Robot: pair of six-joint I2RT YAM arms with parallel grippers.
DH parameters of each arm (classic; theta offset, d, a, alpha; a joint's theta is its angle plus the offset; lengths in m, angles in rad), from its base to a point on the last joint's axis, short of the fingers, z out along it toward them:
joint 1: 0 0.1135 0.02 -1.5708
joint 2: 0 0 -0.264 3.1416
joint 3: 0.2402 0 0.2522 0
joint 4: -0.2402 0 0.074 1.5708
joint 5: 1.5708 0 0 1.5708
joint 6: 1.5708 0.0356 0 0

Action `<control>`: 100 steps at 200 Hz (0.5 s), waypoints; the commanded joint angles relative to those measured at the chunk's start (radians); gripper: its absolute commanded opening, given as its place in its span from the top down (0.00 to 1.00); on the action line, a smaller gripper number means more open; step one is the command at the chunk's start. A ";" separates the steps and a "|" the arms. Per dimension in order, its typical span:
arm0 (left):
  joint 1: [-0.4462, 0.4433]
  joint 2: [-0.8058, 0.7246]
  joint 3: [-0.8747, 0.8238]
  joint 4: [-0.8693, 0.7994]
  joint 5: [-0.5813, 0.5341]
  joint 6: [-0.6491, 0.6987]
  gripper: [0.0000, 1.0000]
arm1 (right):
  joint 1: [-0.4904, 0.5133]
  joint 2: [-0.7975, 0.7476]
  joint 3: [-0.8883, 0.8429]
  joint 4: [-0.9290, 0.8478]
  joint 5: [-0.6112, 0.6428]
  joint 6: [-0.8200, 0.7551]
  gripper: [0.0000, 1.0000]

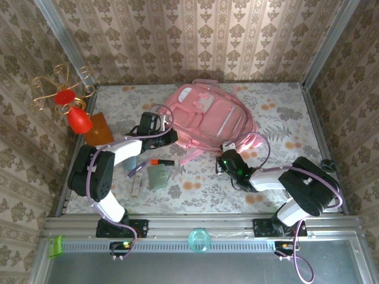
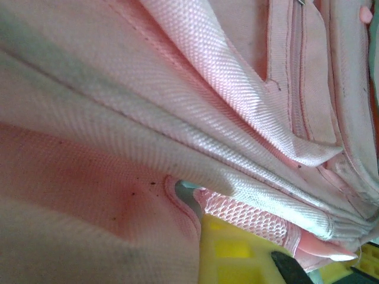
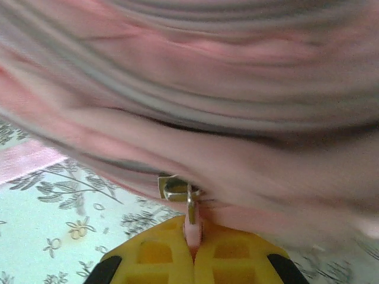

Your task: Pack the student bag

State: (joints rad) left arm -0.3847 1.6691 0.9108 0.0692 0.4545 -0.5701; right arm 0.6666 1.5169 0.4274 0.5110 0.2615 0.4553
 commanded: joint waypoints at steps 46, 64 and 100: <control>0.107 0.145 0.172 -0.065 -0.082 0.108 0.90 | -0.043 -0.084 0.043 -0.129 -0.190 0.074 1.00; 0.109 0.137 0.204 -0.100 -0.101 0.131 0.73 | -0.036 -0.087 0.065 -0.124 -0.232 0.079 1.00; 0.109 0.022 0.168 -0.155 -0.235 0.189 0.46 | -0.035 -0.091 0.095 -0.137 -0.261 0.074 1.00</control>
State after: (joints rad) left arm -0.2832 1.8023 1.0832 -0.0555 0.3363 -0.4484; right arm 0.6254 1.4536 0.4870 0.3962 0.0544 0.5175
